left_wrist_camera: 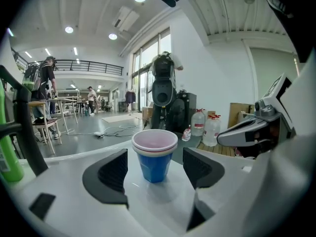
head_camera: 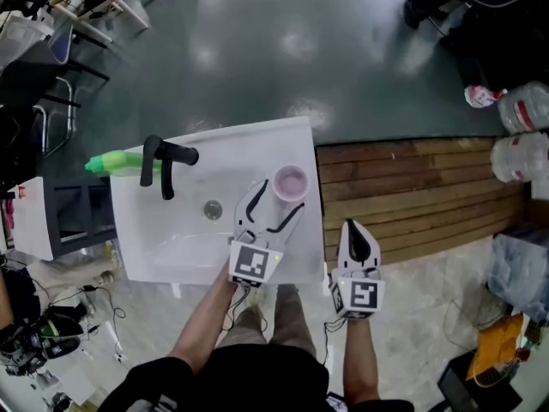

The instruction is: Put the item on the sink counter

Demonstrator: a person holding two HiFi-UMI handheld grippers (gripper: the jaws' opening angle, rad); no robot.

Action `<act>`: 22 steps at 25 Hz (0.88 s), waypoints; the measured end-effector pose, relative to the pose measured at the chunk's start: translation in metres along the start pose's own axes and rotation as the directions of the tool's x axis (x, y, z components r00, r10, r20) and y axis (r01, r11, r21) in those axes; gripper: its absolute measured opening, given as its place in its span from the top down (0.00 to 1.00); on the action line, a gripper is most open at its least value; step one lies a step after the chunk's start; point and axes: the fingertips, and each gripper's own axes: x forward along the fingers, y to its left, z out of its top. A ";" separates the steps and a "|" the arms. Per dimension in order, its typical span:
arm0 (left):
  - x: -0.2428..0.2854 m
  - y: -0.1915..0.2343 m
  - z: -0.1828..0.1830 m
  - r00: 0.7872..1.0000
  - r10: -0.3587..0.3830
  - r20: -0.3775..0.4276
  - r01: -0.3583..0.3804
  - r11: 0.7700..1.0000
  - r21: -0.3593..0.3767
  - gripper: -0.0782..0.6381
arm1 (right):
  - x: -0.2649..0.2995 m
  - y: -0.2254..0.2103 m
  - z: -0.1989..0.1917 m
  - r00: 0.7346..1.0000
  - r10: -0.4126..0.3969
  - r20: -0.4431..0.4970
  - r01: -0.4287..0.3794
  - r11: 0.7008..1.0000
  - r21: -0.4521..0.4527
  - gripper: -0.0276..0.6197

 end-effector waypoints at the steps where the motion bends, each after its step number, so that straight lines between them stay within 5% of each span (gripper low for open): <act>1: -0.004 -0.001 0.002 1.000 0.001 0.004 -0.001 1.000 0.002 0.42 | -0.002 0.002 0.001 1.000 0.001 0.003 -0.001 1.000 -0.002 0.96; 22: -0.133 0.001 0.065 0.990 0.090 0.110 -0.092 0.996 0.018 0.46 | -0.074 0.071 0.074 0.989 0.049 0.142 -0.038 0.996 -0.079 0.96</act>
